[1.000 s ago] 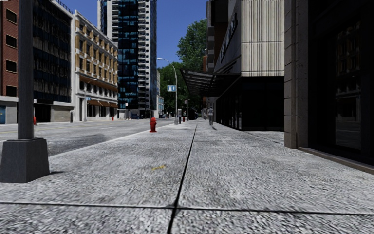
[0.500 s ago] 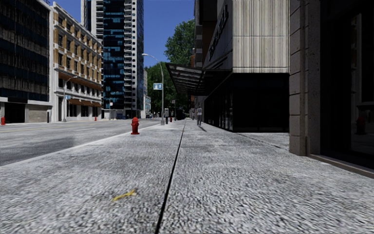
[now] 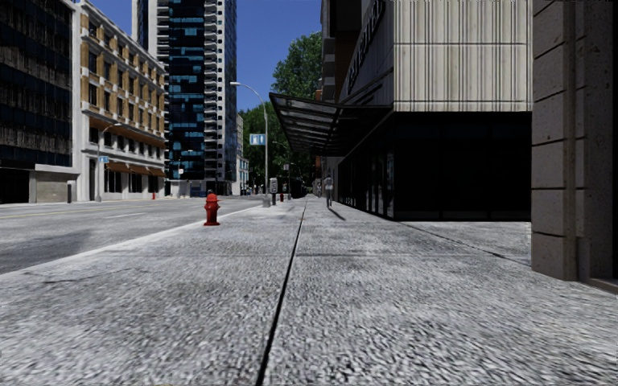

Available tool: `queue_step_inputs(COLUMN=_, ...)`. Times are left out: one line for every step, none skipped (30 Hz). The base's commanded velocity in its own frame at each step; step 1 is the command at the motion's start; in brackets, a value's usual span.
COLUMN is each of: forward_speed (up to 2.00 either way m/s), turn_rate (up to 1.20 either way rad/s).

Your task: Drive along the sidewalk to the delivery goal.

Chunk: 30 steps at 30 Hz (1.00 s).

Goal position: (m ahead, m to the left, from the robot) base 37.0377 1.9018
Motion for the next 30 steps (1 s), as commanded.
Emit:
queue_step_inputs(forward_speed=2.0, turn_rate=0.0)
queue_step_inputs(forward_speed=2.0, turn_rate=0.0)
queue_step_inputs(forward_speed=2.0, turn_rate=0.0)
queue_step_inputs(forward_speed=2.0, turn_rate=0.0)
queue_step_inputs(forward_speed=2.0, turn_rate=0.0)
queue_step_inputs(forward_speed=2.0, turn_rate=0.0)
queue_step_inputs(forward_speed=2.0, turn_rate=0.0)
queue_step_inputs(forward_speed=2.0, turn_rate=0.0)
queue_step_inputs(forward_speed=2.0, turn_rate=0.0)
queue_step_inputs(forward_speed=2.0, turn_rate=0.0)
queue_step_inputs(forward_speed=2.0, turn_rate=0.0)
queue_step_inputs(forward_speed=2.0, turn_rate=0.0)
queue_step_inputs(forward_speed=2.0, turn_rate=0.0)
queue_step_inputs(forward_speed=2.0, turn_rate=0.0)
queue_step_inputs(forward_speed=2.0, turn_rate=0.0)
queue_step_inputs(forward_speed=2.0, turn_rate=0.0)
queue_step_inputs(forward_speed=2.0, turn_rate=0.0)
queue_step_inputs(forward_speed=2.0, turn_rate=0.0)
queue_step_inputs(forward_speed=2.0, turn_rate=0.0)
queue_step_inputs(forward_speed=2.0, turn_rate=0.0)
queue_step_inputs(forward_speed=2.0, turn_rate=0.0)
queue_step_inputs(forward_speed=2.0, turn_rate=0.0)
queue_step_inputs(forward_speed=2.0, turn_rate=0.0)
queue_step_inputs(forward_speed=2.0, turn_rate=0.0)
queue_step_inputs(forward_speed=2.0, turn_rate=0.0)
queue_step_inputs(forward_speed=2.0, turn_rate=0.0)
queue_step_inputs(forward_speed=2.0, turn_rate=0.0)
queue_step_inputs(forward_speed=2.0, turn_rate=0.0)
queue_step_inputs(forward_speed=2.0, turn_rate=0.0)
queue_step_inputs(forward_speed=2.0, turn_rate=0.0)
